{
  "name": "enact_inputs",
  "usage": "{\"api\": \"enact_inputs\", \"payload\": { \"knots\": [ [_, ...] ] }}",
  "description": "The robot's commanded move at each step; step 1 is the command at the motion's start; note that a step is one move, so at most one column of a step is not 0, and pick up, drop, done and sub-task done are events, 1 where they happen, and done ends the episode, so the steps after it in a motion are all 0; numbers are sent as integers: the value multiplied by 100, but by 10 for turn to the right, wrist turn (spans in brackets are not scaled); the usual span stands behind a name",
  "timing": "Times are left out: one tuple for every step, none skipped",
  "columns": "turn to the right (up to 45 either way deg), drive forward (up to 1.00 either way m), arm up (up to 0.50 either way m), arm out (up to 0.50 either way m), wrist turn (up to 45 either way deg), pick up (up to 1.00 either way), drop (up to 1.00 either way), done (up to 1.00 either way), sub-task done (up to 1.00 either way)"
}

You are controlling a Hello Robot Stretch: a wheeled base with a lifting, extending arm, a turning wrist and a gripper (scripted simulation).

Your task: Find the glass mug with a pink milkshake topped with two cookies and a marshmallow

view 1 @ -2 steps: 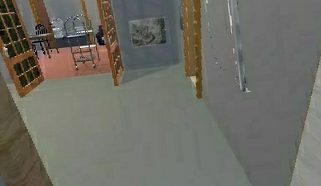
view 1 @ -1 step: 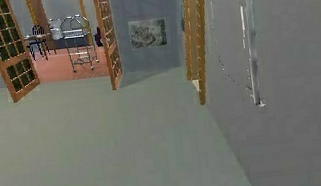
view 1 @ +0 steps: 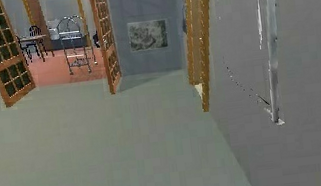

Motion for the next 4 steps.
{"api": "enact_inputs", "payload": {
  "knots": [
    [-210, 0, 0, 0, 0, 0, 0, 0, 0],
    [0, 100, 0, 0, 0, 0, 0, 0, 0],
    [0, 100, 0, 0, 0, 0, 0, 0, 0],
    [-30, 0, 0, 0, 0, 0, 0, 0, 0]
  ]
}}
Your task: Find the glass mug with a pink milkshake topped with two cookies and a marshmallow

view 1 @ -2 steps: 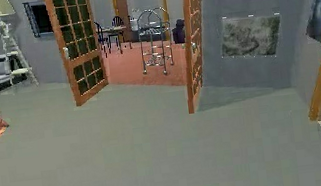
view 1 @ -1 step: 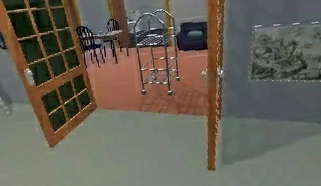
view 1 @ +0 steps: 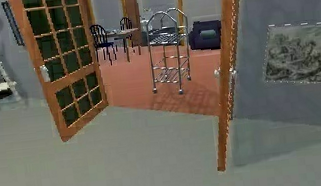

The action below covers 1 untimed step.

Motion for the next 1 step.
{"api": "enact_inputs", "payload": {
  "knots": [
    [0, 100, 0, 0, 0, 0, 0, 0, 0]
  ]
}}
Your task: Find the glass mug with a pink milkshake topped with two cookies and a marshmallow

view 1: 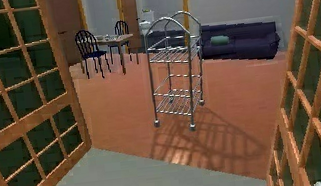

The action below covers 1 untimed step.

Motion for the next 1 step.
{"api": "enact_inputs", "payload": {
  "knots": [
    [-30, 0, 0, 0, 0, 0, 0, 0, 0]
  ]
}}
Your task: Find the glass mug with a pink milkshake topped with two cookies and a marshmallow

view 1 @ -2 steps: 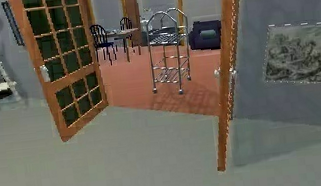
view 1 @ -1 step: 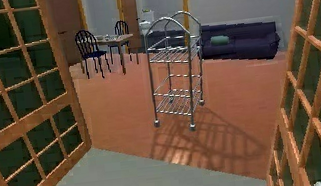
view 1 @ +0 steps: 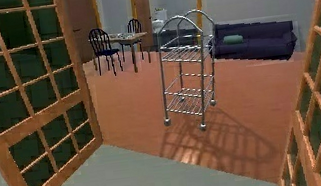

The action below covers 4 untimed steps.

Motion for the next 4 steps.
{"api": "enact_inputs", "payload": {
  "knots": [
    [0, 40, 0, 0, 0, 0, 0, 0, 0],
    [270, 0, 0, 0, 0, 0, 0, 0, 0],
    [0, 100, 0, 0, 0, 0, 0, 0, 0],
    [0, 15, 0, 0, 0, 0, 0, 0, 0]
  ]
}}
